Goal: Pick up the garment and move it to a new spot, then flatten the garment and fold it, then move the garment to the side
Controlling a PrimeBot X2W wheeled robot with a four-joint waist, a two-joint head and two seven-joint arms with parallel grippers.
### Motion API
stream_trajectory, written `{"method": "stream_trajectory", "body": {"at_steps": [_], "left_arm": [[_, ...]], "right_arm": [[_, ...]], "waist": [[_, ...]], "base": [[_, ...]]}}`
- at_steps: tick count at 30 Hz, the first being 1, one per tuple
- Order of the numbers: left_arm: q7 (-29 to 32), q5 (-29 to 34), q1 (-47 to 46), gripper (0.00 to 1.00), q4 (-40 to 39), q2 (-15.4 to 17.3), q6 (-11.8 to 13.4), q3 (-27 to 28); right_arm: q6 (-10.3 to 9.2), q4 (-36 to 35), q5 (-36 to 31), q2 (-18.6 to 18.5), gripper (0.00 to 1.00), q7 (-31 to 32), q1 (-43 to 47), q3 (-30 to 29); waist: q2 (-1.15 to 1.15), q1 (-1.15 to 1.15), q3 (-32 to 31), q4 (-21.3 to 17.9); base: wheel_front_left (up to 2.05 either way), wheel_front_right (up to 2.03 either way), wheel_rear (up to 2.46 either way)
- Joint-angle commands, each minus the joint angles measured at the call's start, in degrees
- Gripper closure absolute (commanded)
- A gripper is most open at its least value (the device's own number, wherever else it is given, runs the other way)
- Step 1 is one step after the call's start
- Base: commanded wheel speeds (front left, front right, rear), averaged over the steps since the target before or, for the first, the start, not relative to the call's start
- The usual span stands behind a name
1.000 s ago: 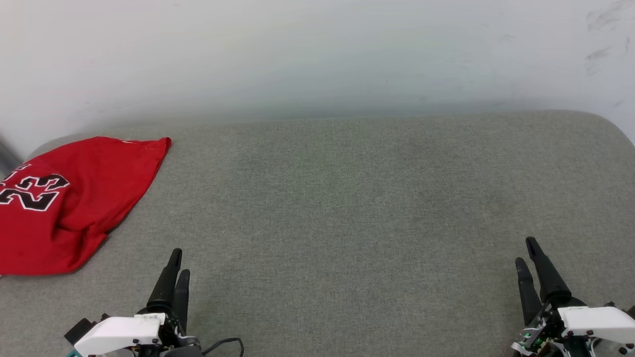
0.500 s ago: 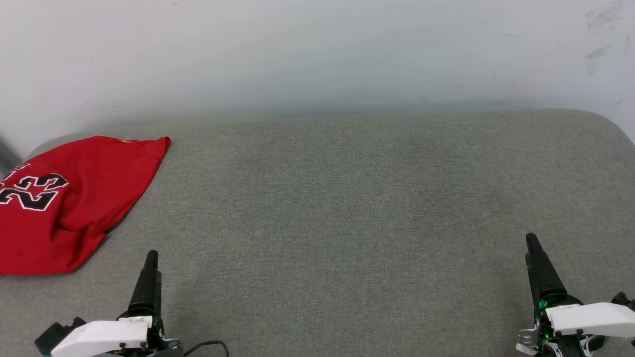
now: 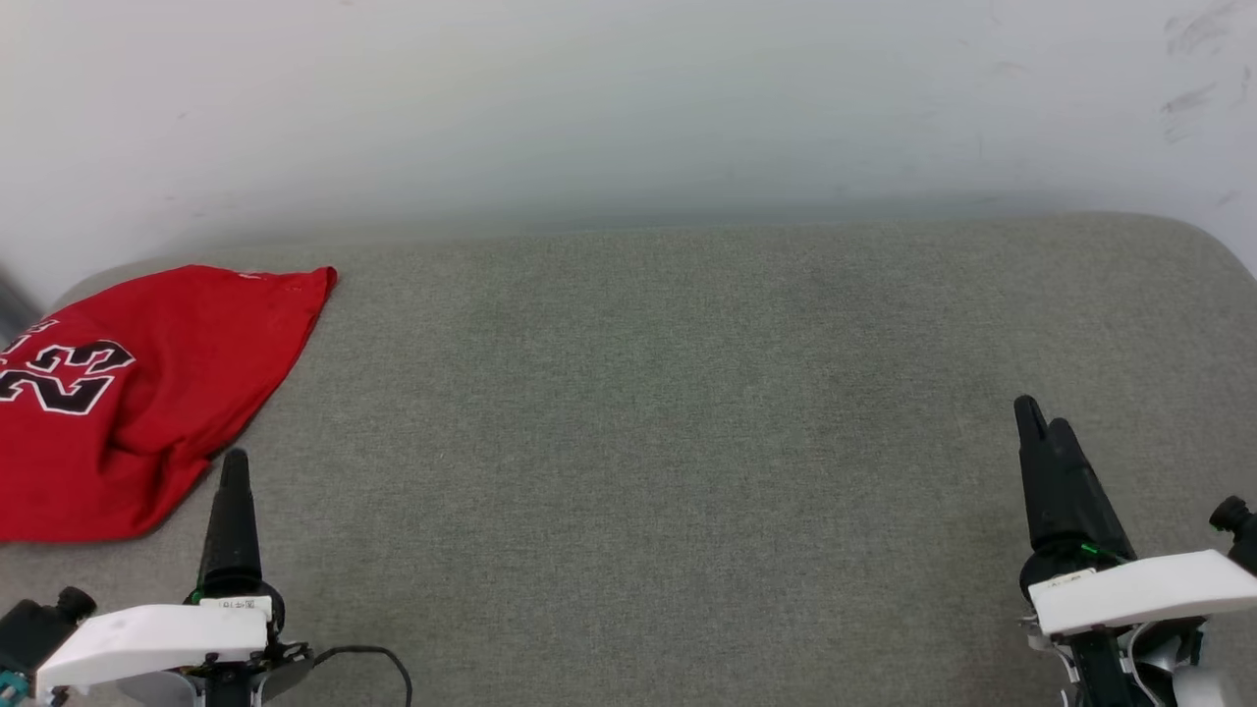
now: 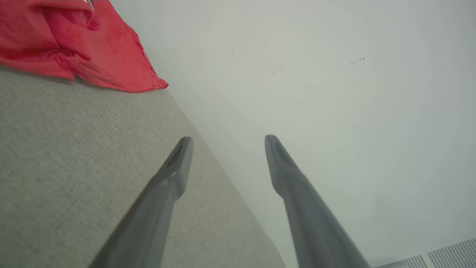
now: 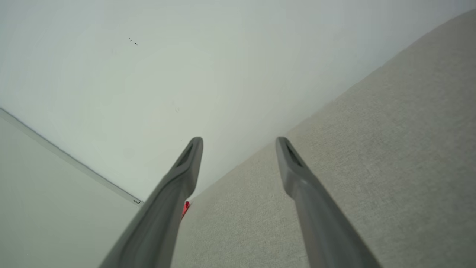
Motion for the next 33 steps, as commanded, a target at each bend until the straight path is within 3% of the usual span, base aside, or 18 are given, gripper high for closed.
{"method": "stream_trajectory", "body": {"at_steps": [1,8,15,19,24,33], "left_arm": [[-0.7,3.1,-0.4,0.00,-2.7,0.2,1.0,-0.2],[-2.1,15.0,0.6,0.00,-9.7,0.3,6.1,-5.1],[-3.3,27.3,1.8,0.00,-12.8,0.3,8.9,-11.6],[-4.1,32.5,2.1,0.00,-13.1,2.0,11.7,-16.1],[-4.9,36.0,2.2,0.00,-12.2,4.5,17.4,-21.7],[-6.6,41.4,1.5,0.00,-10.4,7.2,22.8,-28.4]], "right_arm": [[0.10,-2.4,-3.5,-0.1,0.00,-0.7,-1.5,0.4],[0.10,-5.7,-13.7,-0.1,0.00,-2.1,-1.3,2.6],[0.11,-6.5,-21.7,-0.1,0.00,-3.4,-0.1,2.4],[0.11,-6.9,-25.8,-0.1,0.00,-4.1,0.1,2.7],[0.11,-7.0,-30.5,-0.1,0.00,-4.9,0.6,2.5],[0.12,-6.5,-38.3,-0.1,0.00,-6.6,1.9,2.6]], "waist": [[0.00,0.00,0.1,0.0],[0.00,0.00,0.4,-0.1],[0.00,0.00,0.5,-0.2],[0.00,0.00,0.6,-0.3],[0.00,0.00,0.7,-0.4],[0.00,0.00,0.8,-0.6]], "base": [[0.00,0.00,0.00],[0.00,0.00,0.00],[0.00,0.00,0.00],[0.00,0.00,0.00],[0.00,0.00,0.00],[0.00,0.00,0.00]]}}
